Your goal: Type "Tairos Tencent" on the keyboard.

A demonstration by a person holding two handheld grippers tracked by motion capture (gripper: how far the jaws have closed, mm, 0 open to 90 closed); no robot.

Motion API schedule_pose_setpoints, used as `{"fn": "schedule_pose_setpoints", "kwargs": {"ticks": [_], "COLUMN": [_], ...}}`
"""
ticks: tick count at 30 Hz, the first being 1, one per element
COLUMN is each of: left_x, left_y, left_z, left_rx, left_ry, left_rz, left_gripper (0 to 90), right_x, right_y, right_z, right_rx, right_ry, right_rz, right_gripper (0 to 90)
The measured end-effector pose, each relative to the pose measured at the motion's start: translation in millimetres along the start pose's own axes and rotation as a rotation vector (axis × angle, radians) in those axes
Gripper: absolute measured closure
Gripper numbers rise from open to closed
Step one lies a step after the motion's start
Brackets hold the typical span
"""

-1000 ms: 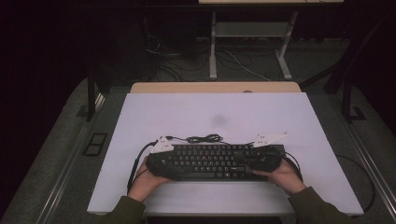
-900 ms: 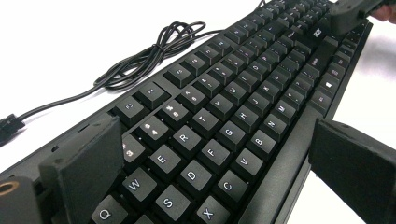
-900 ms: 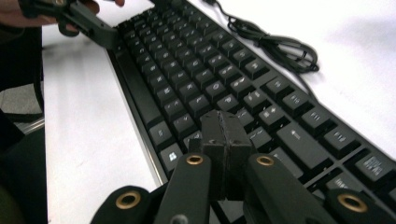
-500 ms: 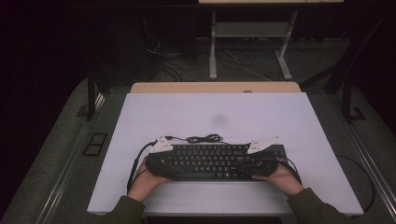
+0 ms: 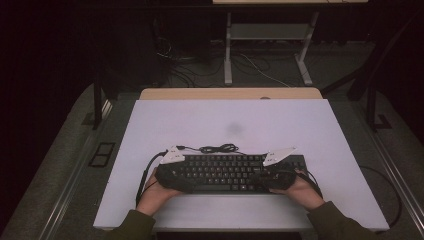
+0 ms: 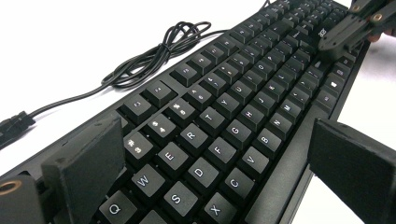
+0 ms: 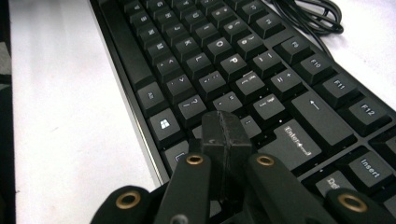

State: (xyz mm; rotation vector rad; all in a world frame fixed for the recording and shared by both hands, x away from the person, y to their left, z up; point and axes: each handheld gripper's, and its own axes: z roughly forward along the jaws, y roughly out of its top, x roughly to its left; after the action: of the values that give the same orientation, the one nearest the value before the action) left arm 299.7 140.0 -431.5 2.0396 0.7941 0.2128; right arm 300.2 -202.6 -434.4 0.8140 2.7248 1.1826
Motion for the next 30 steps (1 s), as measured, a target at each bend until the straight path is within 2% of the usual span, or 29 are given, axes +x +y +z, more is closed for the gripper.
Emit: {"fn": "schedule_pose_setpoints", "kwargs": {"ticks": [10,18,23,26,30], "left_x": [0.3,3.2,4.6,5.2,5.5], "left_y": [1.2,5.7,10.8,14.1,17.5], "left_z": [-0.1,0.8,1.8,1.7,4.5], "left_rx": [-0.009,-0.014,-0.017,-0.031,-0.027], "left_ry": [0.005,0.005,-0.004,-0.011,-0.018], "left_rz": [-0.001,-0.002,0.004,0.004,0.014], "left_gripper": [6.0,15.2,24.1,33.5,45.3], "right_x": [0.5,0.4,0.2,-0.2,-0.3], "right_y": [-0.5,-0.5,-0.5,-0.5,-0.5], "right_z": [1.2,1.2,1.2,1.1,1.1], "right_rx": [0.000,0.001,0.000,0.001,0.001], "right_ry": [0.000,0.000,0.001,0.003,0.003], "right_rz": [-0.005,-0.006,-0.005,-0.004,-0.004], "right_gripper": [89.4,89.4,89.4,89.4,89.5]}}
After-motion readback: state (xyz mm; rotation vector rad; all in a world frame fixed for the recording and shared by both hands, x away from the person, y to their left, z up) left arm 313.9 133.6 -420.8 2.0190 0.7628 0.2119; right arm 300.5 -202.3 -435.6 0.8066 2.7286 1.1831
